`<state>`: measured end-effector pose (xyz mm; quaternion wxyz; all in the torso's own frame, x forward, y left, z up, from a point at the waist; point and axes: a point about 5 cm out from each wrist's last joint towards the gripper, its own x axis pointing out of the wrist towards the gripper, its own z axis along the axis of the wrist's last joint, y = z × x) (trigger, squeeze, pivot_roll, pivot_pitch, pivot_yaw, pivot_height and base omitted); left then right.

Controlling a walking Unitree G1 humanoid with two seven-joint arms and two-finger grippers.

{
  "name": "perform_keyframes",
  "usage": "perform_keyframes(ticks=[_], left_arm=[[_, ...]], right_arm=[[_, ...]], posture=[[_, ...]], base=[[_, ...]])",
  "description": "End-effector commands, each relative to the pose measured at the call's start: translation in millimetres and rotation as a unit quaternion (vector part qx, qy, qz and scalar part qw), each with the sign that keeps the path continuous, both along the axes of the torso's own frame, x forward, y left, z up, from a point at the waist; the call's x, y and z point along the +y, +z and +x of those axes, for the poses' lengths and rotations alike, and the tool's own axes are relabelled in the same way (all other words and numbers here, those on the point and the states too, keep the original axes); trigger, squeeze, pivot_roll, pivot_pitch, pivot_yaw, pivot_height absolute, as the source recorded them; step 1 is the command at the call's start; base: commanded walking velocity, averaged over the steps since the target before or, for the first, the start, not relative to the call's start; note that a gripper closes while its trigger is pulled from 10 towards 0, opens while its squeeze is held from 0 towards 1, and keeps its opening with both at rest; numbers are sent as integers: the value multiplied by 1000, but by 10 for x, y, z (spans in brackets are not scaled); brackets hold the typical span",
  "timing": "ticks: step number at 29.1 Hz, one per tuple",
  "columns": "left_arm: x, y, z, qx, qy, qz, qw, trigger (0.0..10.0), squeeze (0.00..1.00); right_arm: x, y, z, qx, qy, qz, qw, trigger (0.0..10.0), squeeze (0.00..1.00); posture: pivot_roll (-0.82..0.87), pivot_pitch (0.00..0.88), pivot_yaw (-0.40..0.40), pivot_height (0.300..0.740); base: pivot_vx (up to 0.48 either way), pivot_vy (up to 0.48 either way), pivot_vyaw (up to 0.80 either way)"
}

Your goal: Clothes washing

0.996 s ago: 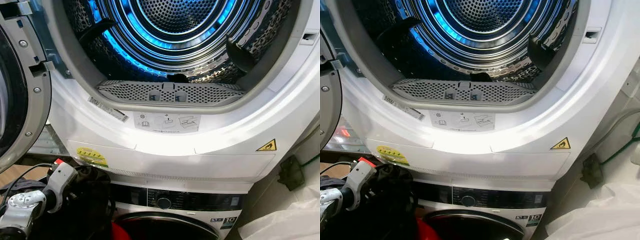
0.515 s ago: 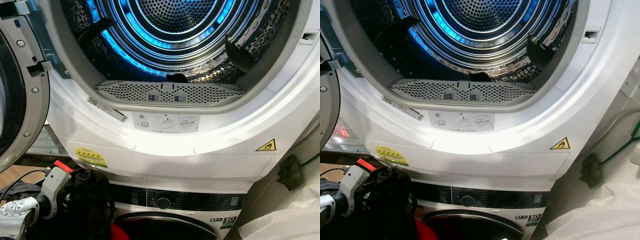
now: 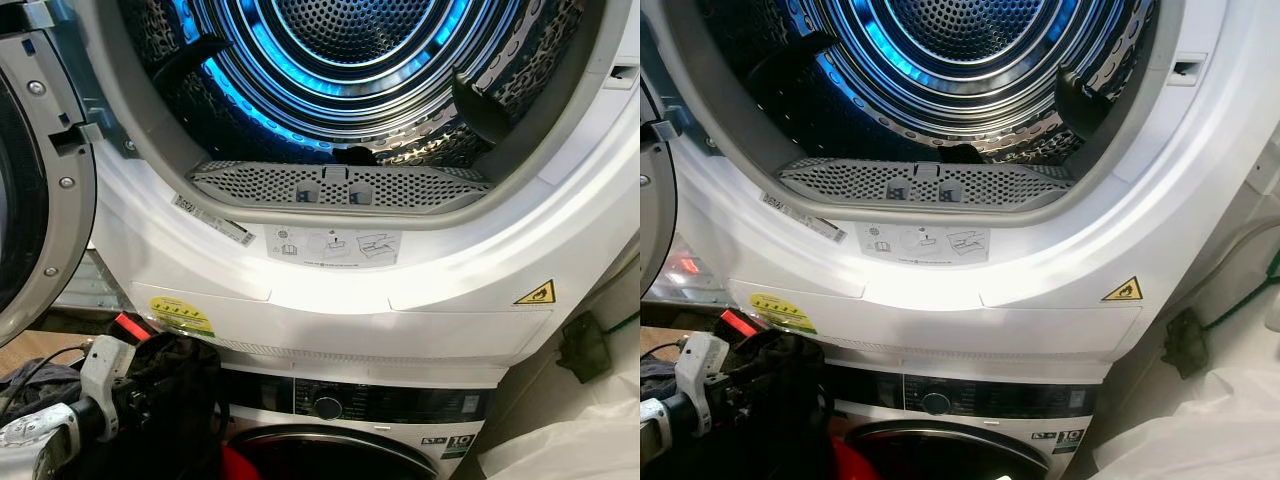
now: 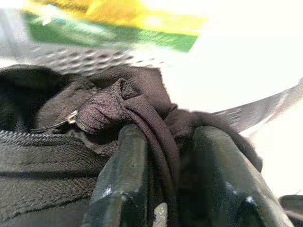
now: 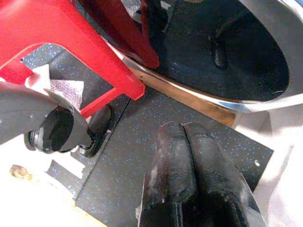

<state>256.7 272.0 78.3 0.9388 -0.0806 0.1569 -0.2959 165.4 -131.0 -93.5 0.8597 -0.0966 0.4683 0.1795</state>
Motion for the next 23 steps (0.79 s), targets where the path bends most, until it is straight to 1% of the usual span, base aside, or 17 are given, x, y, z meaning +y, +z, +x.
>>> perform_keyframes(ticks=[1, 4, 6, 9, 12, 14, 15, 16, 17, 19, 20, 21, 22, 23], left_arm=[[-36, 84, -2, -12, -12, -22, 1000, 0, 0], [-80, 116, -20, -14, -20, -35, 999, 0, 0], [-134, 139, -64, -9, -38, -39, 998, 0, 0], [-171, 152, -105, -3, -53, -45, 998, 0, 0], [-187, 187, -155, 3, -56, -62, 997, 0, 0], [-226, 243, -240, 9, -74, -83, 994, 0, 0], [-226, 243, -240, 9, -74, -83, 994, 0, 0], [-240, 265, -368, 22, -95, -87, 991, 0, 0], [-240, 265, -368, 22, -95, -87, 991, 0, 0], [-213, 276, -480, 32, -102, -83, 991, 0, 0], [-204, 283, -512, 35, -103, -82, 991, 0, 0], [-164, 305, -608, 45, -103, -78, 991, 0, 0], [-164, 305, -608, 45, -103, -78, 991, 0, 0], [-132, 296, -660, 54, -102, -65, 991, 0, 0]], right_arm=[[8, -7, -14, 4, -9, 3, 1000, 10000, 0], [13, -8, -15, 4, -10, 3, 1000, 10000, 0], [14, -9, -17, 5, -12, 4, 1000, 10000, 0], [14, -9, -19, 6, -14, 5, 1000, 10000, 0], [17, -11, -22, 6, -15, 6, 1000, 10000, 0], [20, -12, -25, 7, -16, 7, 1000, 10000, 0], [20, -12, -25, 7, -16, 7, 1000, 10000, 0], [21, -14, -29, 7, -16, 6, 1000, 10000, 0], [21, -14, -29, 7, -16, 6, 1000, 10000, 0], [22, -15, -33, 7, -16, 6, 1000, 10000, 0], [23, -16, -34, 8, -16, 7, 1000, 10000, 0], [24, -16, -34, 8, -16, 7, 1000, 10000, 0], [24, -16, -34, 8, -16, 7, 1000, 10000, 0], [25, -16, -35, 8, -15, 7, 1000, 10000, 0]], posture=[[121, 0, 47, 740], [120, 0, 50, 740], [120, 0, 51, 740], [120, 0, 51, 740], [120, 0, 53, 740], [115, 0, 57, 740], [115, 0, 57, 740], [110, 0, 61, 740], [110, 0, 61, 740], [110, 0, 63, 740], [110, 0, 63, 740], [110, 0, 63, 740], [110, 0, 63, 740], [113, 0, 64, 740]], base=[[0, 0, 0], [0, 0, 0], [0, 0, 0], [0, 0, 0], [0, 0, 0], [0, 0, 0], [0, 0, 0], [0, 0, 0], [0, 0, 0], [0, 0, 0], [0, 0, 0], [0, 0, 0], [0, 0, 0], [0, 0, 0]])
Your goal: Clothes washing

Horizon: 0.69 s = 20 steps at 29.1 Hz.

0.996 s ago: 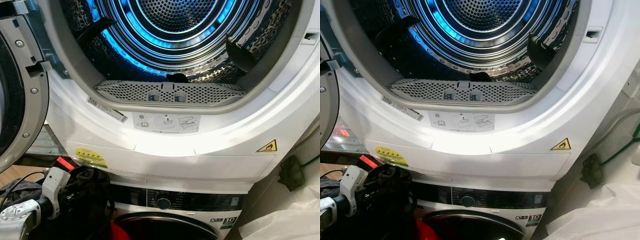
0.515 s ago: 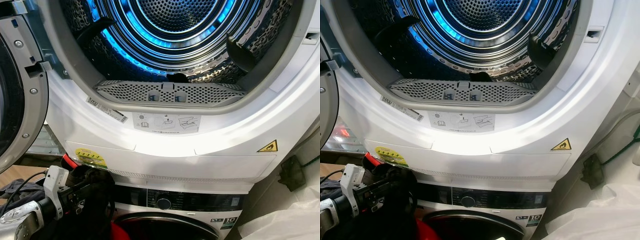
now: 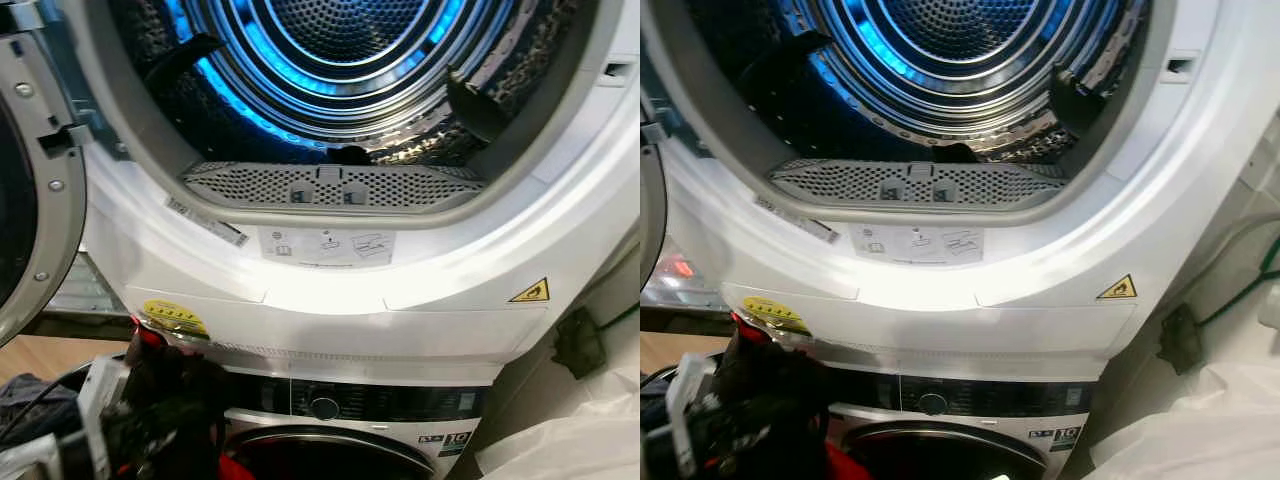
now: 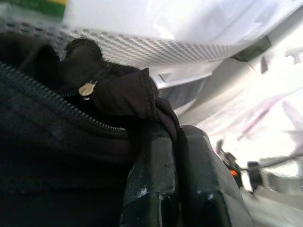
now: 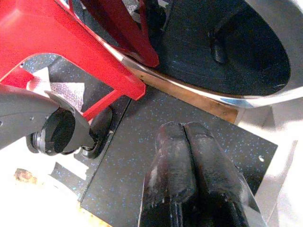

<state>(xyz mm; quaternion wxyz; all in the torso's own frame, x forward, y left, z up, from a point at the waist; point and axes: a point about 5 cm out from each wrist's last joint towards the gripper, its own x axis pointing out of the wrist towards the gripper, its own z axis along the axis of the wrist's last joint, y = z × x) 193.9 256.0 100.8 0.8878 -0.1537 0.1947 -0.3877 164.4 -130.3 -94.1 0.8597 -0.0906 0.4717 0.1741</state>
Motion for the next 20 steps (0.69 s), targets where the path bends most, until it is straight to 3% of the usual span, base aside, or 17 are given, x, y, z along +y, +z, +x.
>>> perform_keyframes(ticks=[1, 5, 9, 10, 11, 12, 17, 20], left_arm=[[27, 71, -32, -6, -9, 10, 1000, 0, 0], [142, 16, -134, 17, 19, 57, 998, 0, 0], [247, -74, -85, 30, 69, 128, 989, 196, 0], [247, -104, -49, 25, 80, 146, 986, 7333, 0], [235, -121, -35, 25, 82, 147, 985, 9020, 0], [204, -147, -22, 30, 81, 139, 987, 9765, 1000], [27, -153, -29, 36, 41, 90, 994, 10000, 1000], [-52, -151, 64, 30, 43, 43, 998, 10000, 1000]], right_arm=[[18, -11, -26, 5, -8, 5, 1000, 10000, 0], [24, -12, -30, 5, -4, 6, 1000, 10000, 0], [29, -11, -27, 5, 1, 4, 1000, 10000, 0], [31, -10, -24, 5, 2, 4, 1000, 10000, 0], [32, -9, -22, 5, 2, 4, 1000, 10000, 0], [33, -7, -18, 4, 2, 4, 1000, 10000, 0], [36, -2, -6, 3, -1, 4, 1000, 10000, 0], [38, 2, 4, 1, -8, 7, 1000, 10000, 0]], posture=[[113, 0, 64, 740], [129, 0, 62, 740], [135, 0, 62, 740], [135, 0, 62, 740], [133, 0, 64, 740], [131, 0, 65, 740], [125, 0, 69, 740], [123, 0, 70, 740]], base=[[0, 0, 0], [0, 0, 0], [0, 0, 0], [0, 0, 0], [0, 0, 0], [0, 0, 0], [0, 0, 0], [0, 0, 0]])
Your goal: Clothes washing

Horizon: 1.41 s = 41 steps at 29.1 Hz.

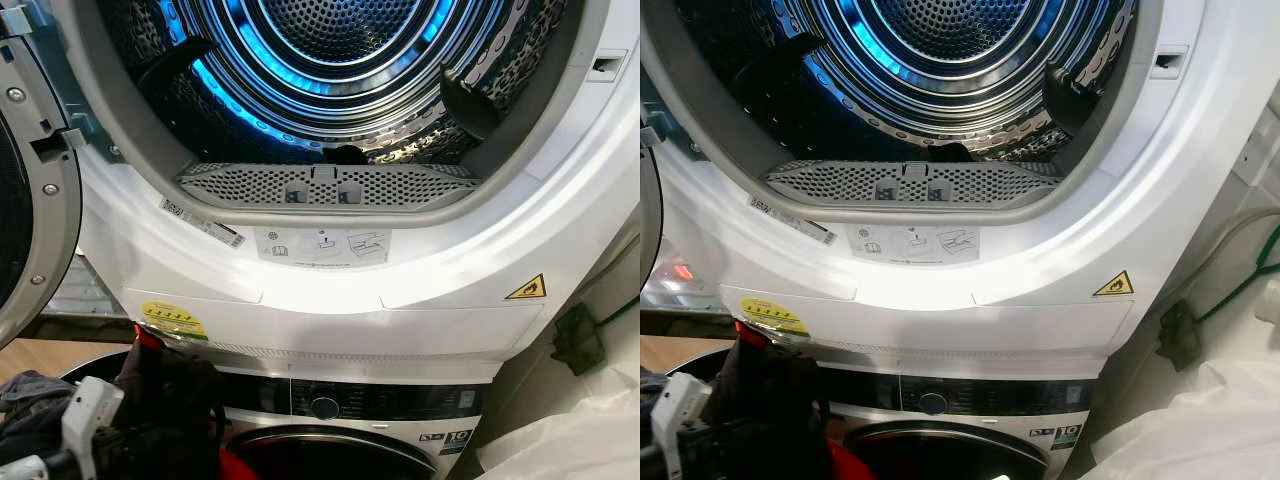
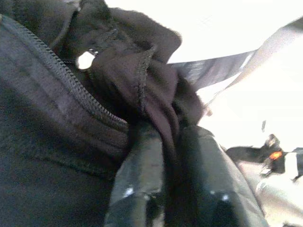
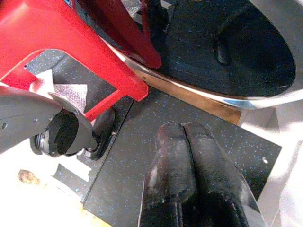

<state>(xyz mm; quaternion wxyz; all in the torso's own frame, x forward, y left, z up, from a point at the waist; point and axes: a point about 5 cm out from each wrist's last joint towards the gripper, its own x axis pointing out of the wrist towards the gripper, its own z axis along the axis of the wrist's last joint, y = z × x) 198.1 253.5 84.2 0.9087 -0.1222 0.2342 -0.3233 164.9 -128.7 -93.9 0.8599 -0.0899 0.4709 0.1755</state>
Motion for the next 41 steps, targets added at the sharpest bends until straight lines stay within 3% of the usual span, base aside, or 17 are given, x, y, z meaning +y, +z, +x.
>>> perform_keyframes(ticks=[1, 6, 16, 18, 21, 26, 30, 33, 38, 41], left_arm=[[-31, 13, 33, 0, -8, -18, 1000, 10000, 1000], [-63, 73, 99, -13, 0, -59, 998, 10000, 1000], [134, 105, -160, 12, 15, -34, 999, 10000, 1000], [179, 108, -211, 17, 15, -14, 1000, 10000, 1000], [355, 87, -268, 24, 47, 73, 996, 10000, 1000], [406, 124, -198, 2, 84, 99, 991, 10000, 1000], [228, 163, -78, -31, 67, 69, 995, 10000, 1000], [85, 206, 22, -42, 26, 33, 998, 10000, 1000], [55, 308, 96, -51, 4, -4, 999, 10000, 1000], [57, 312, 89, -43, -15, -3, 999, 10000, 1000]], right_arm=[[23, 0, 1, 1, -9, 5, 1000, 10000, 0], [25, 6, 15, -3, -9, 3, 1000, 10000, 0], [35, 16, 37, -4, -9, 5, 1000, 10000, 0], [35, 16, 38, -4, -9, 5, 1000, 10000, 0], [29, 17, 42, -3, -10, 5, 1000, 10000, 0], [31, 24, 58, -4, -7, 6, 1000, 10000, 0], [34, 31, 73, -8, -3, 2, 1000, 10000, 0], [34, 35, 83, -11, -7, 0, 1000, 10000, 0], [38, 35, 84, -11, -11, 1, 1000, 10000, 0], [42, 36, 87, -11, -11, 2, 1000, 10000, 0]], posture=[[123, 0, 70, 740], [108, 0, 79, 740], [131, 0, 76, 740], [131, 0, 76, 740], [146, 0, 70, 740], [160, 0, 62, 740], [156, 0, 63, 740], [141, 0, 67, 740], [132, 0, 72, 740], [130, 0, 75, 740]], base=[[0, 0, 0], [0, 0, 0], [0, 0, 0], [0, 0, 0], [0, 0, 0], [0, 0, 0], [0, 0, 0], [0, 0, 0], [0, 0, 0], [0, 0, 0]])
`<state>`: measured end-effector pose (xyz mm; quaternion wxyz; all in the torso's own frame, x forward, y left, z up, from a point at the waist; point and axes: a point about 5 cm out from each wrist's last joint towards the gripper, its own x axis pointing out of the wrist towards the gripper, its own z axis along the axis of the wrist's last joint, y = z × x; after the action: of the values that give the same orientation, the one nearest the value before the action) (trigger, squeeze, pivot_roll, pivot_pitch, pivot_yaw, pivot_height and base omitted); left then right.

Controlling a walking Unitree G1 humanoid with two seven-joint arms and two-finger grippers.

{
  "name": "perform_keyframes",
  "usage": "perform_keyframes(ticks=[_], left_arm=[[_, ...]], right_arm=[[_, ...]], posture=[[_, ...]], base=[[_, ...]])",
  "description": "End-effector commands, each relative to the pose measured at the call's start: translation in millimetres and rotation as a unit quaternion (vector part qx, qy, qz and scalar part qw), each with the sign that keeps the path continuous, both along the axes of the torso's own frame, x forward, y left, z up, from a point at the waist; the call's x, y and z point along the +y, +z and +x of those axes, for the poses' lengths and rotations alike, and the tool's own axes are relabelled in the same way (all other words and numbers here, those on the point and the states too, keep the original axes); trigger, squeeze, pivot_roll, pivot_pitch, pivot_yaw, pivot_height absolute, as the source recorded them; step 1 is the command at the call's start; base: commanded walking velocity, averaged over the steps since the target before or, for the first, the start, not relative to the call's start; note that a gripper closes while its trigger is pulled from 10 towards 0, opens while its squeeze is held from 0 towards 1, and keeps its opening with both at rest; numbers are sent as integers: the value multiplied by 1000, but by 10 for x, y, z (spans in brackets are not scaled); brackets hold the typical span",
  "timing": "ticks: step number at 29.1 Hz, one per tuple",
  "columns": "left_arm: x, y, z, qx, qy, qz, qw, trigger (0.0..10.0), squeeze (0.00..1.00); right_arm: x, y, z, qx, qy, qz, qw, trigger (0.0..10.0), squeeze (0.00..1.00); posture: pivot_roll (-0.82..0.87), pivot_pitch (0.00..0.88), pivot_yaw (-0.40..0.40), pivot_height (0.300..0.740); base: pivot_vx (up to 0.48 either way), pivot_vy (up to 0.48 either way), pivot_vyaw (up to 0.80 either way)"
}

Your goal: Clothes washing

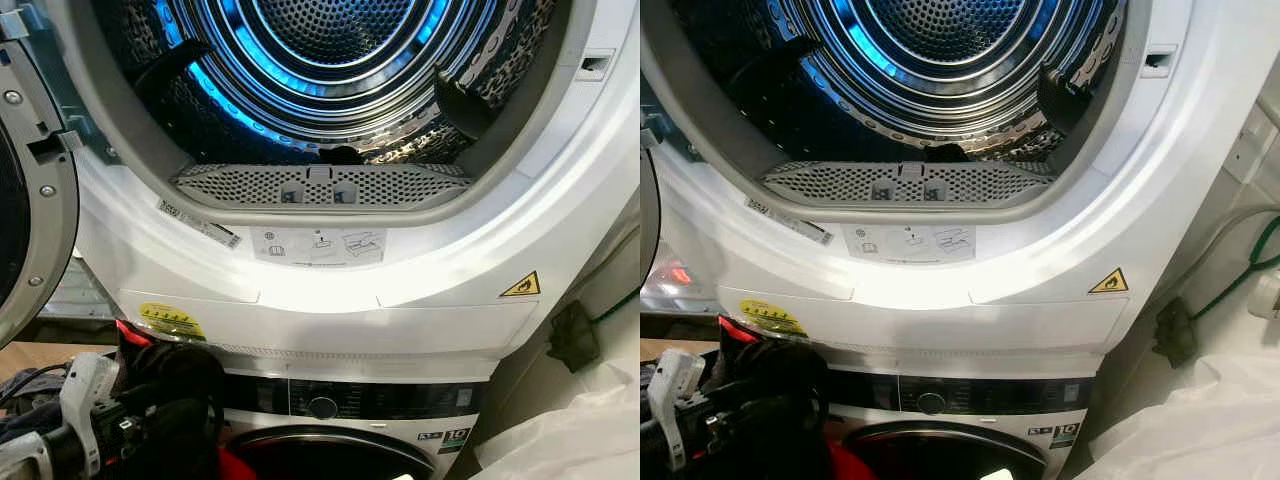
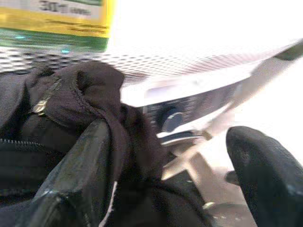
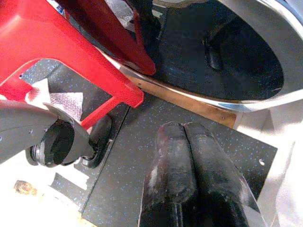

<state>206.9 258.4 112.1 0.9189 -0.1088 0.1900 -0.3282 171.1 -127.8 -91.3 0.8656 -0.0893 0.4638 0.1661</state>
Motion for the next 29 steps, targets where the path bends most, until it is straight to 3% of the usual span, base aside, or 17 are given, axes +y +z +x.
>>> perform_keyframes(ticks=[1, 5, 7, 9, 10, 11, 12, 13, 14, 20, 23, 25, 29], left_arm=[[24, 20, -17, 13, -25, 9, 1000, 10000, 1000], [97, -7, -77, 37, -40, 35, 998, 10000, 1000], [188, -50, -102, 48, -25, 100, 994, 10000, 1000], [222, -64, -87, 49, -14, 121, 991, 10000, 1000], [255, -97, -63, 52, 0, 156, 986, 10000, 1000], [255, -97, -63, 52, 0, 156, 986, 10000, 1000], [267, -123, -45, 52, 8, 177, 983, 10000, 804], [263, -136, -33, 51, 13, 181, 982, 10000, 435], [250, -148, -13, 49, 17, 177, 983, 10000, 0], [113, -248, 92, 48, 9, 148, 988, 10000, 0], [40, -324, 149, 48, -6, 161, 986, 10000, 0], [-62, -386, 225, 39, -25, 169, 984, 10000, 0], [-231, -403, 390, 21, -39, 143, 989, 10000, 0]], right_arm=[[35, 11, 26, -1, -2, 4, 1000, 10000, 0], [44, 14, 31, -1, 0, 5, 1000, 10000, 0], [49, 15, 34, 0, -2, 7, 1000, 10000, 0], [51, 16, 36, 1, -4, 9, 1000, 10000, 0], [53, 18, 41, 1, -4, 9, 1000, 10000, 0], [53, 18, 41, 1, -4, 9, 1000, 10000, 0], [54, 18, 43, 0, -4, 9, 1000, 10000, 0], [55, 19, 43, 0, -4, 9, 1000, 10000, 0], [55, 19, 45, 0, -4, 9, 1000, 10000, 0], [59, 24, 56, -2, -10, 10, 1000, 10000, 0], [63, 27, 63, -2, -11, 11, 1000, 10000, 0], [67, 31, 70, -3, -11, 10, 1000, 10000, 0], [68, 35, 80, -5, -9, 8, 1000, 10000, 0]], posture=[[130, 0, 75, 740], [126, 0, 81, 740], [129, 0, 82, 740], [129, 0, 82, 740], [128, 0, 87, 740], [128, 0, 87, 740], [126, 0, 87, 740], [126, 0, 87, 740], [122, 0, 91, 740], [118, 0, 93, 740], [117, 0, 93, 740], [109, 0, 96, 740], [95, 0, 99, 740]], base=[[0, 0, 0], [0, 0, 0], [0, 0, 0], [0, 0, 0], [0, 0, 0], [0, 0, 0], [0, 0, 0], [0, 0, 0], [0, 0, 0], [0, 0, 0], [0, 0, 0], [0, 0, 0], [0, 0, 0]])
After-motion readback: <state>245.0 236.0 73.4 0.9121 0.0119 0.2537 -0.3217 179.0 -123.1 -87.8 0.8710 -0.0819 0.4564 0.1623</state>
